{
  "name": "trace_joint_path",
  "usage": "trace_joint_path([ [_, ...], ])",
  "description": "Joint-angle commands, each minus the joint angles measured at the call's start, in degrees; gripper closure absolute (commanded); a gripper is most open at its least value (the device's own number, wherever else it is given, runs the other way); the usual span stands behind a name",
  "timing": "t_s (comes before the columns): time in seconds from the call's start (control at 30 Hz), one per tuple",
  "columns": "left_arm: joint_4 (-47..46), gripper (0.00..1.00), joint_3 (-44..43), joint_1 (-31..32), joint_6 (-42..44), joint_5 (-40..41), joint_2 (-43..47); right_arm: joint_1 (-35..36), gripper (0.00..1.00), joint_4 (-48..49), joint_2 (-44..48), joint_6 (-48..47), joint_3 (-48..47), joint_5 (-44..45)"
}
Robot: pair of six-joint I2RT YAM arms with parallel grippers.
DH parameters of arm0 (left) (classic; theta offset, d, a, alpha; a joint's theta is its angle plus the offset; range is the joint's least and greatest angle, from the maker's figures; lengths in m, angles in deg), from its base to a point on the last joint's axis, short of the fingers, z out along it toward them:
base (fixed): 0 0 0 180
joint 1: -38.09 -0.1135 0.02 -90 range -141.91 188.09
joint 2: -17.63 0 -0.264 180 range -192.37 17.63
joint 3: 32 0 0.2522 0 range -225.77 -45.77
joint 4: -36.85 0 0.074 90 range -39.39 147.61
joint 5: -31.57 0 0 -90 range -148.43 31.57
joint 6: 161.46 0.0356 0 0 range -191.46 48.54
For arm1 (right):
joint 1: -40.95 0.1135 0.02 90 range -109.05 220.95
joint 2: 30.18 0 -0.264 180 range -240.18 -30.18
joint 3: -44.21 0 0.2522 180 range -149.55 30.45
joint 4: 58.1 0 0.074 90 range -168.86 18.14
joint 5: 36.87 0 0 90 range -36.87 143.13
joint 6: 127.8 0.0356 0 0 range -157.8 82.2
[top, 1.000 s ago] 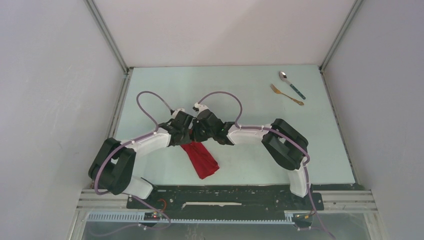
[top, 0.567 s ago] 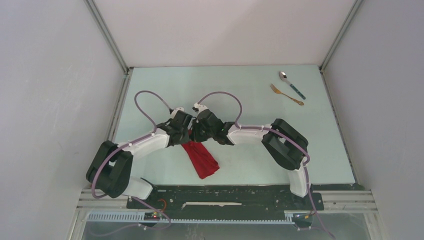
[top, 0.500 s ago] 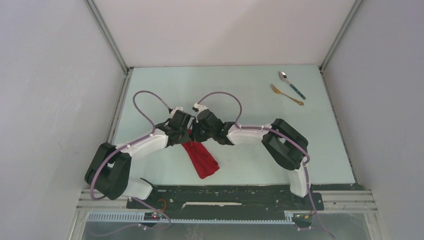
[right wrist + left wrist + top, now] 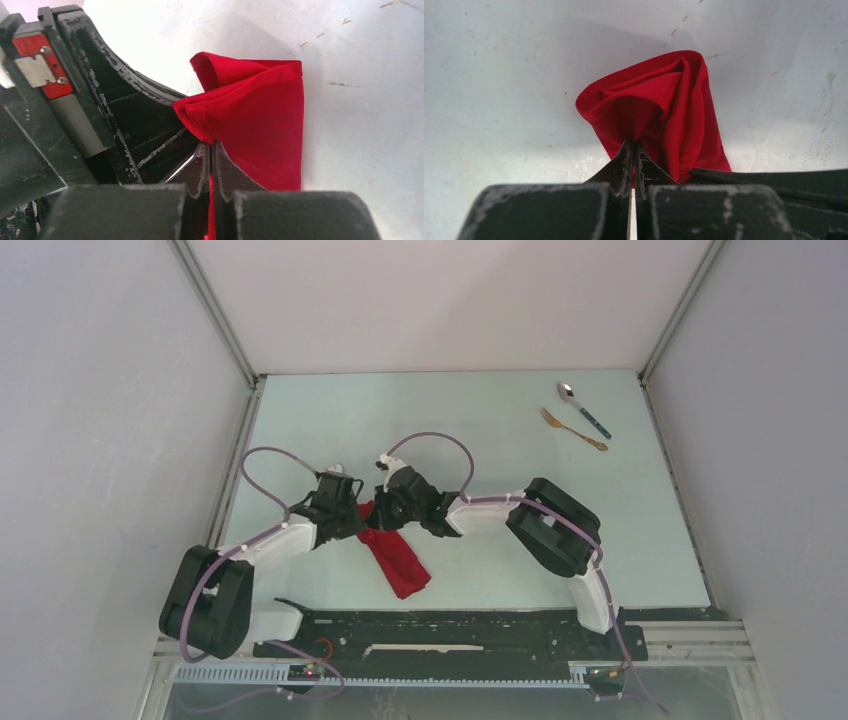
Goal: Fold the napkin into a case and place the utensils inside
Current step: Stuff the top corner of the smaller-rectangle-folded napkin into the folded napkin.
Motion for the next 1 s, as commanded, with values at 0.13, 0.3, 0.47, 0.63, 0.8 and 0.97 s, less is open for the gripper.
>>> trace_joint_path([
  [0.13,-5.8,1.00,4.0,-2.3,-1.7,-3.0,6.4,-2.8,1.00,7.9,-4.2,2.6,0.8,-8.8],
  [0.3,-4.0,1.00,3.5,-2.7,-2.1,-0.8,6.7,-3.8,0.93,8.9,-3.0,3.9,2.2,-11.4],
  [0.47,-4.2,1.00,4.2,-3.9,-2.6,-1.0,5.0,-4.7,0.77,9.4,-0.9,3.0,2.2,-12.8],
  [0.63,-4.9,1.00,5.0,-4.3,-2.9,-1.8,5.5,-5.5,0.62,10.4,-1.0,2.6,1.8,-13.6],
  [0.8,-5.1,1.00,5.2,-4.3,-3.1,-2.4,6.0,-5.3,0.58,9.1,-2.5,1.5,-1.0,-14.0],
  [0.97,-5.1,1.00,5.2,-4.4,-2.9,-2.6,6.3,-4.9,0.56,6.8,-3.8,0.5,-4.0,-13.6],
])
